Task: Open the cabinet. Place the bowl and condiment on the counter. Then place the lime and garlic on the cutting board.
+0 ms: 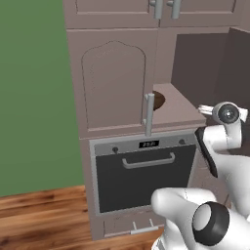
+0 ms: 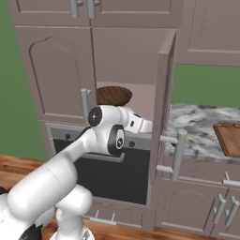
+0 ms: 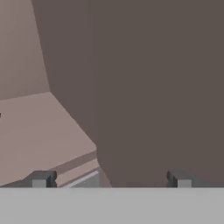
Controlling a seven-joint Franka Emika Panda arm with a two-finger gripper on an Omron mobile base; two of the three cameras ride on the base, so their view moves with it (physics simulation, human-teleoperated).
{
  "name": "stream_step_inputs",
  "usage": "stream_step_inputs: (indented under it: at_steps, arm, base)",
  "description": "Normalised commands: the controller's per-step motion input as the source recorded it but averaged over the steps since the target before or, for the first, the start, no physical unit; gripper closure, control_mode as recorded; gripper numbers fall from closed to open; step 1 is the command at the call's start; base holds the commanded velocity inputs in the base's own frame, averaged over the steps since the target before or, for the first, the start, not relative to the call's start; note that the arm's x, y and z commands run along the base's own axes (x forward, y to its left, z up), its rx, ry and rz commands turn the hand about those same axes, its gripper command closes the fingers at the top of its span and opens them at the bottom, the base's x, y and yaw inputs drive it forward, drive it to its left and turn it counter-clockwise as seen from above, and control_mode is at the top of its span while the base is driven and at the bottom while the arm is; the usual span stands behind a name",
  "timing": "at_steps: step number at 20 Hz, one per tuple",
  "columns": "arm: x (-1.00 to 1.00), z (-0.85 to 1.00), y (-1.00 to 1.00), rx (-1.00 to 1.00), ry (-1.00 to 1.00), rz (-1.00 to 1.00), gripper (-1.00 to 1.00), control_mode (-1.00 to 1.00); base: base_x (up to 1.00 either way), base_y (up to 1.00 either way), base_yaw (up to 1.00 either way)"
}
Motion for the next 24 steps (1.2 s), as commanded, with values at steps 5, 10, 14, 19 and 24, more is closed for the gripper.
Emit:
stream_step_inputs:
  at_steps: [5,10,14,19,24]
  arm:
    - [0.01,-0.01,-0.56,0.01,-0.03,0.00,-1.00,-1.00]
    - [0.03,0.00,-0.33,0.04,-0.02,0.00,-1.00,-1.00]
    - [-0.01,0.00,-0.06,0.04,-0.01,0.00,-1.00,-1.00]
    - [-0.09,0.00,0.14,0.04,-0.02,0.06,-1.00,-1.00]
    - [-0.05,0.00,0.32,0.04,0.00,0.14,-1.00,-1.00]
  base:
    - [0.00,0.00,0.00]
    - [0.00,0.00,0.00]
    - [0.00,0.00,0.00]
    - [0.00,0.00,0.00]
    - [0.00,0.00,0.00]
